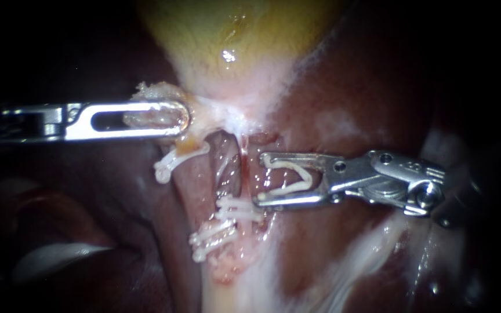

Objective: Clipping third clip right tube

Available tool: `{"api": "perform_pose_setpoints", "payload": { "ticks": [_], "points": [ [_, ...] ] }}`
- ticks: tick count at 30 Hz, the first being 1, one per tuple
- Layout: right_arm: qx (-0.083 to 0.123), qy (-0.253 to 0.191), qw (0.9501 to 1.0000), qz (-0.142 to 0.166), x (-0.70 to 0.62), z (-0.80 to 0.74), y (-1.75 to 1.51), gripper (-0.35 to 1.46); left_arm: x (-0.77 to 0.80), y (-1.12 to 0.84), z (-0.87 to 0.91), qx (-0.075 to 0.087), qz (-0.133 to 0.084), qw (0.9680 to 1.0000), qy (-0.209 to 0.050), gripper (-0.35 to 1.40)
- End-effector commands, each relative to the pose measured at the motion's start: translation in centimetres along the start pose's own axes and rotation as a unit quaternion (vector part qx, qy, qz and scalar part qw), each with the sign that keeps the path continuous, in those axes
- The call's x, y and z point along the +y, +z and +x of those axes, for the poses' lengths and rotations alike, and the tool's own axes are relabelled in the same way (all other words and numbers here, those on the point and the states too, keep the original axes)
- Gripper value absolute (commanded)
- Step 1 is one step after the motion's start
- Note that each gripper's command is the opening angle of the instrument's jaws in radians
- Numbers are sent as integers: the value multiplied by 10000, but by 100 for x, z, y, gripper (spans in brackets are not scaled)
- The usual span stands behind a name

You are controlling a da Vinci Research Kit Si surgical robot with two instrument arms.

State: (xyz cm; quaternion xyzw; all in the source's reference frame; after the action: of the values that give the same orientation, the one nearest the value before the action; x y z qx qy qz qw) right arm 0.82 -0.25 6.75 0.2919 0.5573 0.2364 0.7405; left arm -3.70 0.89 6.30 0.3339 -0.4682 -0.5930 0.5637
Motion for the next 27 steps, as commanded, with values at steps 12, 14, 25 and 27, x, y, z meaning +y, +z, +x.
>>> {"api": "perform_pose_setpoints", "payload": {
  "ticks": [12, 14, 25, 27],
  "points": [
    [63, 257, 9996, -21, 15, 1, 29, 50, -1, 1, 1, 11, 10, 10000, 1, -35],
    [79, 285, 9996, -14, 17, 1, 33, 50, -1, 1, 1, 11, 10, 10000, 1, -35],
    [262, 372, 9988, 155, 18, 3, 41, 50, -1, 1, 1, 11, 9, 10000, 1, -35],
    [316, 418, 9984, 207, 16, 3, 41, 50, -1, 1, 1, 11, 10, 10000, 1, -35]
  ]
}}
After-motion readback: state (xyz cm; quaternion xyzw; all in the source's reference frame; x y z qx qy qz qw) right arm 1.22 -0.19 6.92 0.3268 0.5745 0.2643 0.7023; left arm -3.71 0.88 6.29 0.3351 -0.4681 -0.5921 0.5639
